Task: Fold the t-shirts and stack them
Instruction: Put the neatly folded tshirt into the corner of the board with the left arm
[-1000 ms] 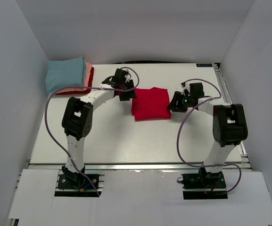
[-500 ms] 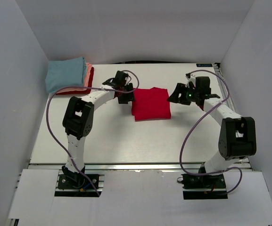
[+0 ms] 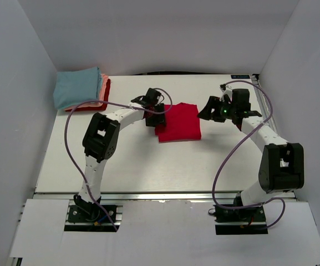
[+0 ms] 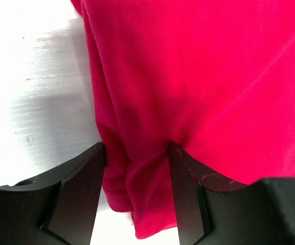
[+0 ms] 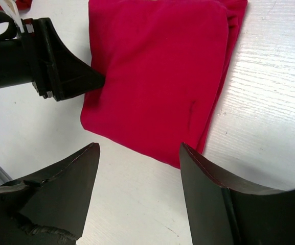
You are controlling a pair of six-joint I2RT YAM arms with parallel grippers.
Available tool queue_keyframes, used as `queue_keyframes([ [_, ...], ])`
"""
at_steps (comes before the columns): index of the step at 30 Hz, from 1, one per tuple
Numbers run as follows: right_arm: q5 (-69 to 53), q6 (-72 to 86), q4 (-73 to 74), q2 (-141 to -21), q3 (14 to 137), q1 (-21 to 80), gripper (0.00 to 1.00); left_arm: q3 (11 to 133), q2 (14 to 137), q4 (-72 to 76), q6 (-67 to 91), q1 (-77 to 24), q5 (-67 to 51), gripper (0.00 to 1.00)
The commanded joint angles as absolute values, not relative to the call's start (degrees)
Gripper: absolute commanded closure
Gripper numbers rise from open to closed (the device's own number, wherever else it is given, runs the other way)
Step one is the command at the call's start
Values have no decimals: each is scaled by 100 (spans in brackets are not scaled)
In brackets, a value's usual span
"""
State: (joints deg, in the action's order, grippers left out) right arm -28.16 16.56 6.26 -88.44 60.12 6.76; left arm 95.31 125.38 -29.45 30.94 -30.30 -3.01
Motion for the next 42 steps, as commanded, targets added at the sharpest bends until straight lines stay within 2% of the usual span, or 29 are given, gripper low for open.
queue_keyframes([
  [1, -2979, 1722, 615, -8613, 6152, 659, 30, 9519, 12647, -3453, 3085, -3076, 245, 37],
  [7, -3111, 1784, 545, -8464, 6126, 659, 30, 9579, 12735, -4051, 3111, -3076, 1087, 42],
  [13, -3216, 1819, 457, -8341, 6038, 659, 30, 10097, 13165, -4693, 3331, -3225, 1723, 53],
  [16, -3278, 1854, 431, -8332, 6029, 650, 31, 10230, 13341, -4597, 3445, -3313, 1521, 51],
  [21, -3314, 1872, 422, -8288, 6021, 659, 31, 10081, 13430, -4158, 3612, -3375, 862, 39],
  [27, -3313, 1881, 387, -8244, 6012, 659, 32, 10213, 13701, -3991, 3647, -3436, 222, 37],
  [33, -3322, 1881, 395, -8244, 6012, 650, 33, 9863, 13852, -3157, 3726, -3437, -955, 42],
  [36, -3322, 1872, 422, -8253, 6038, 650, 33, 9730, 13913, -2980, 3744, -3437, -1159, 49],
  [37, -3305, 1863, 431, -8253, 6038, 650, 33, 9695, 13930, -2936, 3718, -3445, -1230, 55],
  [38, -3305, 1863, 439, -8253, 6047, 650, 33, 9633, 13939, -2779, 3683, -3445, -1317, 62],
  [39, -3305, 1863, 448, -8253, 6056, 642, 33, 9572, 13931, -2708, 3683, -3437, -1405, 77],
  [40, -3305, 1855, 448, -8262, 6056, 650, 33, 9528, 13931, -2724, 3665, -3445, -1432, 100],
  [42, -3357, 1854, 448, -8279, 6073, 650, 34, 9527, 13861, -2803, 3516, -3437, -1328, 100],
])
